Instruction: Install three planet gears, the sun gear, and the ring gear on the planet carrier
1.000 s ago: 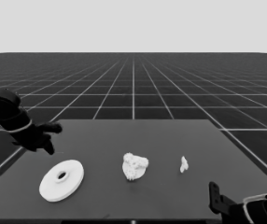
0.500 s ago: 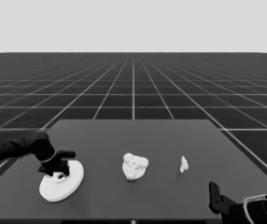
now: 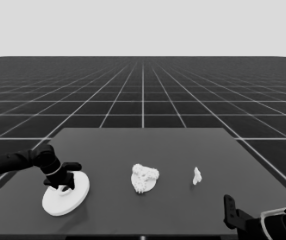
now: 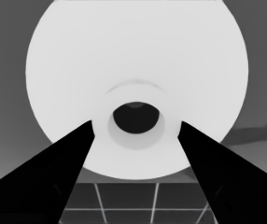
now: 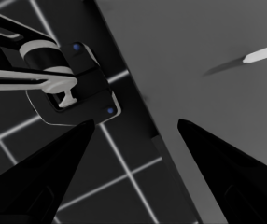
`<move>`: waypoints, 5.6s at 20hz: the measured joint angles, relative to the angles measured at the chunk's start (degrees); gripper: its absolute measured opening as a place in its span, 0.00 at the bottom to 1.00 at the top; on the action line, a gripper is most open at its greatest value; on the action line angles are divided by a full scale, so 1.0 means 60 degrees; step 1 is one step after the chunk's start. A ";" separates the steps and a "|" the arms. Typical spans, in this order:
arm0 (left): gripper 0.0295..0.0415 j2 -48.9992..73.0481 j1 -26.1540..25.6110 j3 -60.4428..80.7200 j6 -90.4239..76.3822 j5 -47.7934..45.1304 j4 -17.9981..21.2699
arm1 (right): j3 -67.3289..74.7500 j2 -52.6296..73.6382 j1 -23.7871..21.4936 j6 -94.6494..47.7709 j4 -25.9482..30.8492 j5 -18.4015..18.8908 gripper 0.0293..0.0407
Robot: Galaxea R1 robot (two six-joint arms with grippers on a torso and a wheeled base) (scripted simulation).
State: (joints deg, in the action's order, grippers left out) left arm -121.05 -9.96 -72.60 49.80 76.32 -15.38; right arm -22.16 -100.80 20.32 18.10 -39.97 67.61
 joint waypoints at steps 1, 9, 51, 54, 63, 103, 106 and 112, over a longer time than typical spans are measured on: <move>0.44 -0.0001 0.0000 -0.0001 0.0000 -0.0001 -0.0001 | 0.0000 0.0000 0.0000 0.0000 0.0000 0.0000 0.81; 0.44 0.0750 0.3963 0.1338 0.0246 0.2615 0.3056 | 0.0000 0.0000 0.0000 0.0000 0.0000 0.0000 0.81; 0.44 -0.9548 0.0924 -0.5498 0.2676 0.1609 0.0416 | 0.0000 0.0000 0.0000 0.0000 0.0000 0.0000 0.81; 0.44 -0.9548 0.0924 -0.5498 0.2426 0.1609 0.0416 | 0.0000 0.0000 0.0000 0.0000 0.0000 0.0000 0.81; 0.44 -0.9548 0.0924 -0.5498 0.1676 0.1609 0.0416 | 0.0000 0.0000 0.0000 0.0000 0.0000 0.0000 0.81; 0.74 -0.9551 0.0935 -0.5494 -0.1110 0.1608 0.0417 | 0.0000 0.0000 0.0000 0.0000 0.0000 0.0000 0.81; 0.76 -0.9271 0.1836 -0.4578 0.1461 0.2040 0.1439 | 0.0000 0.0000 0.0000 0.0000 0.0000 0.0000 0.81; 0.75 -0.9343 0.3888 -0.4651 0.4269 0.2379 0.3090 | 0.0000 0.0000 0.0000 0.0000 0.0000 0.0000 0.81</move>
State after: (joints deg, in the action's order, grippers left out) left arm -177.11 13.37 -100.51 75.42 90.59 3.16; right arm -22.16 -100.80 20.32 18.10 -39.97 67.61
